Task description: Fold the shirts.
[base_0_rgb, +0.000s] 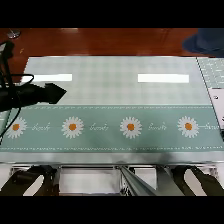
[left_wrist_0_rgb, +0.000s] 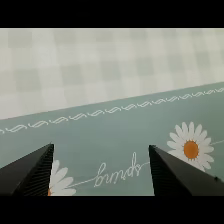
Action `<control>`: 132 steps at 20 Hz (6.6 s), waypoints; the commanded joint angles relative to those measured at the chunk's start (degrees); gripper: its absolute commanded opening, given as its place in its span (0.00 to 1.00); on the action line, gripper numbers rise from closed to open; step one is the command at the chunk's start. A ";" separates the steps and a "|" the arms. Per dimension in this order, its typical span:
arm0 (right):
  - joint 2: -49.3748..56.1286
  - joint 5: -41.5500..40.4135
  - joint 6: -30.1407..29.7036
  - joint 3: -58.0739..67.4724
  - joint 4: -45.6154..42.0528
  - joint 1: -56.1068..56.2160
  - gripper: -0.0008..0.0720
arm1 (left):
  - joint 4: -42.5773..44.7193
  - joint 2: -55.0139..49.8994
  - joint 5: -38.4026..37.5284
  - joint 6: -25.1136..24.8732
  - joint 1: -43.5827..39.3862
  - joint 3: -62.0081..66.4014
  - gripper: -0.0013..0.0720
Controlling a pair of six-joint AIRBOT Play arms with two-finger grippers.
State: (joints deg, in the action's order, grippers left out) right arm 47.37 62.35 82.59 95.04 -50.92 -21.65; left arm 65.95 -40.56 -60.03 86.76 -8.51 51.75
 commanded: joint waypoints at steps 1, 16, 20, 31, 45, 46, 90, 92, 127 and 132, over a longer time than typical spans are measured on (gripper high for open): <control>-0.90 7.67 -3.26 3.78 9.77 0.13 0.05 | -0.42 1.88 1.31 -0.61 -2.75 -3.43 0.97; 26.99 -10.38 14.38 -17.62 -18.36 61.86 0.05 | 5.86 -5.81 8.98 -3.50 -2.29 -6.36 0.97; 36.17 -11.93 14.78 -17.53 -12.90 61.51 0.47 | 7.89 -5.90 7.41 -2.54 0.74 -6.34 0.97; 9.31 10.95 17.73 -34.10 -39.60 11.74 0.86 | -19.28 -18.69 -0.22 -9.60 8.70 -16.76 0.97; -7.02 4.57 5.90 -74.36 -12.61 -1.70 0.86 | -46.42 -39.85 -0.37 -30.60 -0.35 -4.57 0.04; -5.77 5.31 5.42 -74.36 -12.11 -1.70 0.86 | -46.40 -39.85 -1.11 -30.60 -0.09 -3.13 0.04; -15.30 23.89 -1.40 5.73 -0.70 0.42 0.05 | -13.33 5.57 -24.50 -12.61 18.62 39.28 0.04; -17.40 25.62 -0.68 -2.21 -0.33 0.39 0.05 | -13.00 5.35 -22.38 -15.76 18.60 31.65 0.04; 14.99 1.11 -4.68 -53.53 -3.74 -11.82 0.87 | -12.59 -24.39 -10.75 -10.84 43.45 -15.08 0.98; 4.63 -0.96 -12.63 -70.86 11.19 -11.80 0.87 | -30.42 -22.01 -9.99 -20.79 48.68 -31.08 0.97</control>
State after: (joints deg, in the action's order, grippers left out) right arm 57.69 63.70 73.69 33.50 -46.92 -32.86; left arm 43.51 -64.47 -70.81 70.41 37.60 29.63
